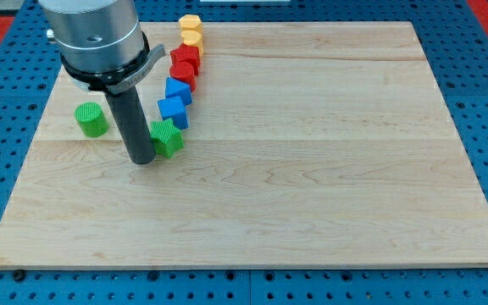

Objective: Slide the green circle towards the bottom of green star

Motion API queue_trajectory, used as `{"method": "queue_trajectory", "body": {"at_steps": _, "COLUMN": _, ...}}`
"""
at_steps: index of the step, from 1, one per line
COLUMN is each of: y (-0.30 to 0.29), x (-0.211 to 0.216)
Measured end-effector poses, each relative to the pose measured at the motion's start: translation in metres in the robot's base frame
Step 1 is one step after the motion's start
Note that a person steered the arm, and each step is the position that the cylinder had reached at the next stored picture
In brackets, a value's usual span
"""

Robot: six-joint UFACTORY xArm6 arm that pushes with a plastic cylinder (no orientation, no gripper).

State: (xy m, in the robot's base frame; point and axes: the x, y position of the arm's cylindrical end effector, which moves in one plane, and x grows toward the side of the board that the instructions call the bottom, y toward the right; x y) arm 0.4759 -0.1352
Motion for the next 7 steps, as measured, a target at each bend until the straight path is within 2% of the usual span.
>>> {"method": "queue_trajectory", "body": {"at_steps": 1, "y": -0.004, "x": 0.014}}
{"method": "queue_trajectory", "body": {"at_steps": 2, "y": -0.038, "x": 0.023}}
{"method": "queue_trajectory", "body": {"at_steps": 3, "y": -0.095, "x": 0.009}}
{"method": "queue_trajectory", "body": {"at_steps": 4, "y": -0.15, "x": -0.025}}
{"method": "queue_trajectory", "body": {"at_steps": 5, "y": -0.169, "x": -0.082}}
{"method": "queue_trajectory", "body": {"at_steps": 6, "y": -0.141, "x": -0.114}}
{"method": "queue_trajectory", "body": {"at_steps": 7, "y": -0.109, "x": -0.114}}
